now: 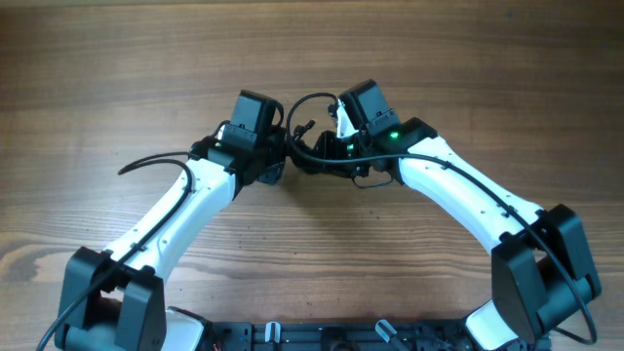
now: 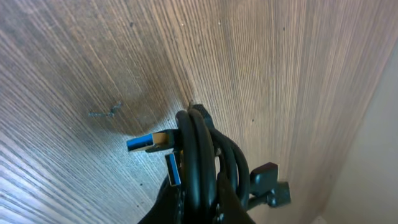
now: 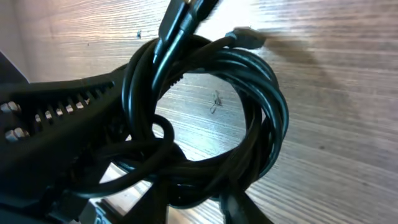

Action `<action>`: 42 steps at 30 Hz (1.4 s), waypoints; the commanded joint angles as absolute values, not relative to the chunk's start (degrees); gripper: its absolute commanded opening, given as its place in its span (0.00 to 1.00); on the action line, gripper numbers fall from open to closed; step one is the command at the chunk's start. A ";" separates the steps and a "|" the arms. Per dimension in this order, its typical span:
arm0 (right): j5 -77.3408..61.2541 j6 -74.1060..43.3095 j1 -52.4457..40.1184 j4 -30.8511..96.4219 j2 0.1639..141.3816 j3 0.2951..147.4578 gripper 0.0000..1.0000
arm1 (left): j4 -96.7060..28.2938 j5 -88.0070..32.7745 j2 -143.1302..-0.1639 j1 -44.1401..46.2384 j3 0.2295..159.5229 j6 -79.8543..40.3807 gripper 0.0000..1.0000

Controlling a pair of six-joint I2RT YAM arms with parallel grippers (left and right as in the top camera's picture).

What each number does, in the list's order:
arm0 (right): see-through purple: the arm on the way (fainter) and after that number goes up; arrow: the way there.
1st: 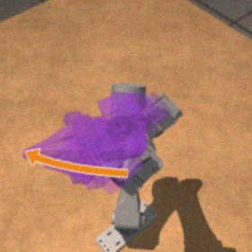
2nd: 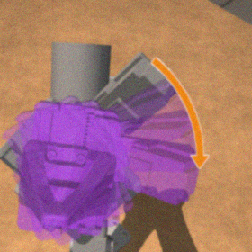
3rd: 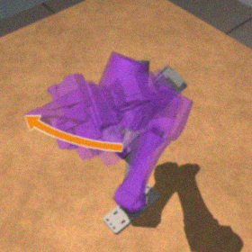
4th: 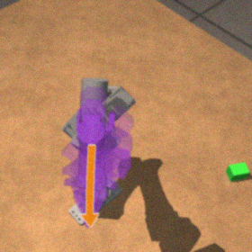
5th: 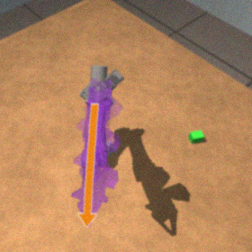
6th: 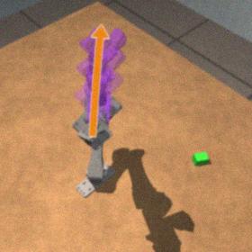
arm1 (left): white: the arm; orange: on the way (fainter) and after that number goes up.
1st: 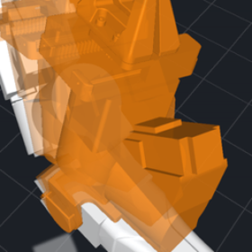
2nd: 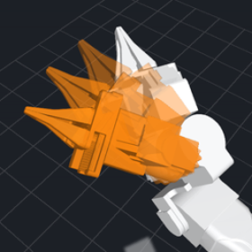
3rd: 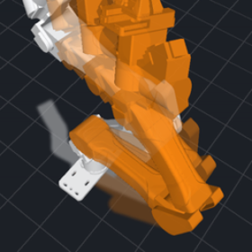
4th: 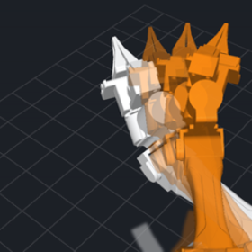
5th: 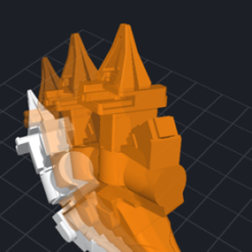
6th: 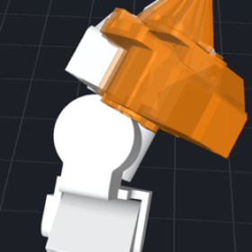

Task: Untangle cables

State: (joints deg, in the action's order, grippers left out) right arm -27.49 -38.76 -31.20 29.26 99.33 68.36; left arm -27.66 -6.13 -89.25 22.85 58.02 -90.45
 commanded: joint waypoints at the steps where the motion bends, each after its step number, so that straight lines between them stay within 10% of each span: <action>1: -27.14 -38.94 -31.33 26.46 101.34 68.88 0.14 | -27.79 -21.43 -88.07 25.28 58.41 -85.71 0.04; 12: -29.50 -35.29 -31.03 27.75 101.43 68.90 0.04 | -25.78 -15.75 -88.07 23.33 58.41 -92.12 0.04; 19: -30.48 -23.27 -26.24 32.93 91.44 69.34 0.04 | -33.61 11.99 -88.07 22.48 58.39 -91.77 0.04; 30: -35.40 -24.12 -13.98 34.30 83.74 69.30 0.04 | -40.07 8.34 -88.07 22.48 58.39 -88.88 0.04; 35: -36.21 -25.69 -18.17 34.37 86.06 68.71 0.41 | -39.16 2.70 -88.07 22.48 58.41 -108.36 0.04; 42: -36.14 -25.67 -22.76 34.85 87.29 68.66 0.49 | -29.34 -6.42 -88.07 22.65 58.41 -115.11 0.04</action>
